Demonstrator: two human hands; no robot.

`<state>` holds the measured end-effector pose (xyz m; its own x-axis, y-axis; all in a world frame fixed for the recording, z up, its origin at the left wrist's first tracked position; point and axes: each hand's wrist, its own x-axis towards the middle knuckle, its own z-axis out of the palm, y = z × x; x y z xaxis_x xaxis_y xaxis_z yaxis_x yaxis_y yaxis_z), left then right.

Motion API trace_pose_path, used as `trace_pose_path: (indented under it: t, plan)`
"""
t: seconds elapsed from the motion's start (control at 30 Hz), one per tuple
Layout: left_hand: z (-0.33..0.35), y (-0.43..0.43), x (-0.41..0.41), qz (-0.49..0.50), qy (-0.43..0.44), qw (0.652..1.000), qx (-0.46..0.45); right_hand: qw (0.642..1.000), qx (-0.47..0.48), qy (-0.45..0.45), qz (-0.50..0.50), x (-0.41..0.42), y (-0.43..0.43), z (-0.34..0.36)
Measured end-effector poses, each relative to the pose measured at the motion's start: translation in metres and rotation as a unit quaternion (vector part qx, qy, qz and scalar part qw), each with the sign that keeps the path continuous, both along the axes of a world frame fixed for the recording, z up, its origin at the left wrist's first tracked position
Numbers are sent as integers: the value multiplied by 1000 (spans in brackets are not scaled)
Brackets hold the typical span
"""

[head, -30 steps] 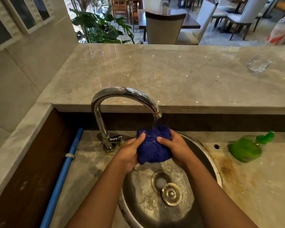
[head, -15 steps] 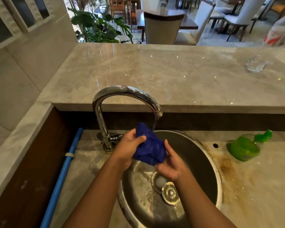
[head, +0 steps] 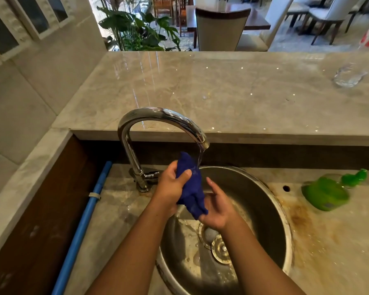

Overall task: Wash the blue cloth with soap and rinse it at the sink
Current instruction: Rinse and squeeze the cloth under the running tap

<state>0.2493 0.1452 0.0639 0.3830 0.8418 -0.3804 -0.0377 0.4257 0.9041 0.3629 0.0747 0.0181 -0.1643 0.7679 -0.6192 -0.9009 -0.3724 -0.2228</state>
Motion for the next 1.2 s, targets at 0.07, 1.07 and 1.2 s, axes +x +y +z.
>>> trace_pose_path:
  t: [0.07, 1.07, 1.2]
  plan:
    - [3, -1, 2, -13, 2, 1000, 19, 999, -11, 17, 33, -2, 3, 4]
    - [-36, 30, 55, 146, -5, 983, -113, 776, -83, -607, -149, -2, 76, 6]
    - [-34, 47, 62, 183, -69, 967, -165, 745, 3, -654, -131, -17, 66, 15]
